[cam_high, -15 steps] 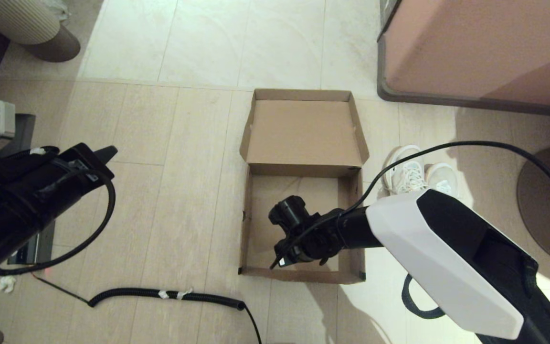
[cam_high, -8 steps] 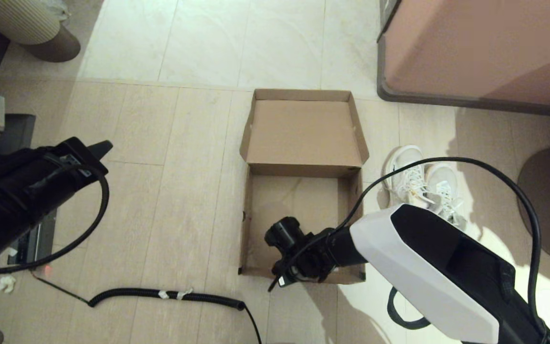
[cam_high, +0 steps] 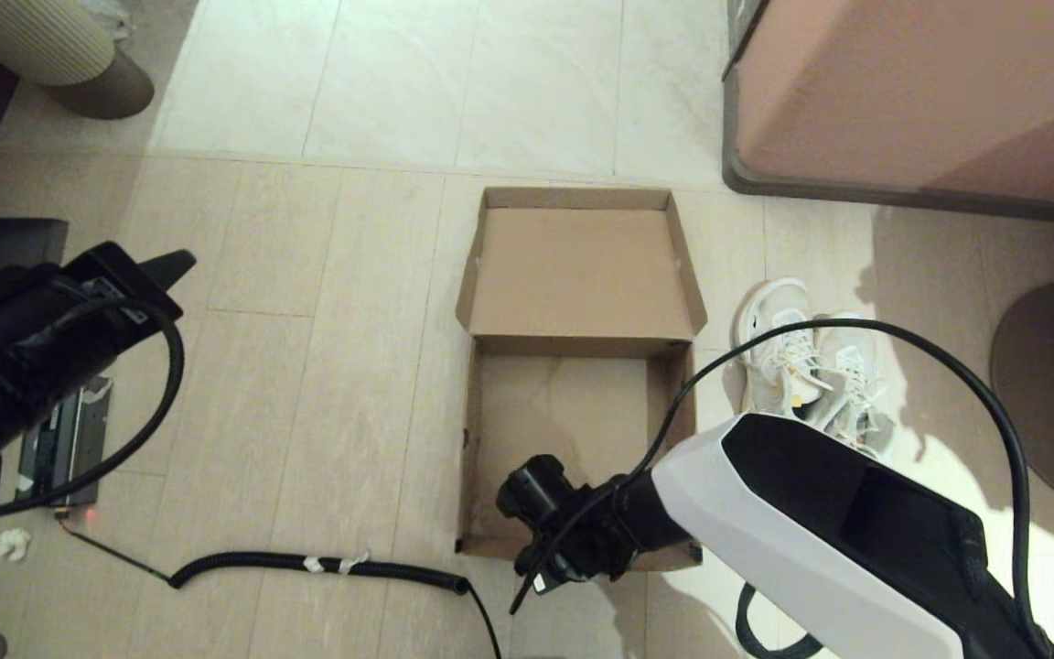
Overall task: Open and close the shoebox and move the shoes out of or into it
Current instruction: Put the shoes into the shoe box
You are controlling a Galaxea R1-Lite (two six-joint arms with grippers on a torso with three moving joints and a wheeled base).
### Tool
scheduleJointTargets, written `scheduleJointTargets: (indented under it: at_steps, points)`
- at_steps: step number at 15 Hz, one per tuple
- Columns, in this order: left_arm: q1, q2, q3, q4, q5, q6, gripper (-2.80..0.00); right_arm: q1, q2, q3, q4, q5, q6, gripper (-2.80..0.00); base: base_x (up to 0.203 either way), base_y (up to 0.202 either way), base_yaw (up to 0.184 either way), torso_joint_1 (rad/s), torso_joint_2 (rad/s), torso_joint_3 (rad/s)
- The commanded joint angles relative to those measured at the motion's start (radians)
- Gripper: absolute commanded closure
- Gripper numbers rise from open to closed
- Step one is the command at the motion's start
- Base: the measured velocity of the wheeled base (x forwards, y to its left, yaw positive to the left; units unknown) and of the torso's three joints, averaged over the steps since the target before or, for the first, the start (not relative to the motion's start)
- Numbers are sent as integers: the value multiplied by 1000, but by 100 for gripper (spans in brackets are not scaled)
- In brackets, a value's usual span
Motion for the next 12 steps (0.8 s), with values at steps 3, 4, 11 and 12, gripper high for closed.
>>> scheduleJointTargets:
  at_steps: [3,4,11,12]
  points:
    - [0,-24,-2,14,1,-2,0,43,-36,75,0,-9,3,0,0,0,0,0,0,0]
    - [0,-25,-2,17,1,-2,0,49,-43,90,0,-10,3,0,0,0,0,0,0,0]
    - [-12,144,-92,42,-34,-6,0,-7,-322,89,0,-15,13,0,0,0,0,0,0,0]
    - [-16,217,-119,39,-62,-7,0,-43,-386,88,0,-14,13,0,0,0,0,0,0,0]
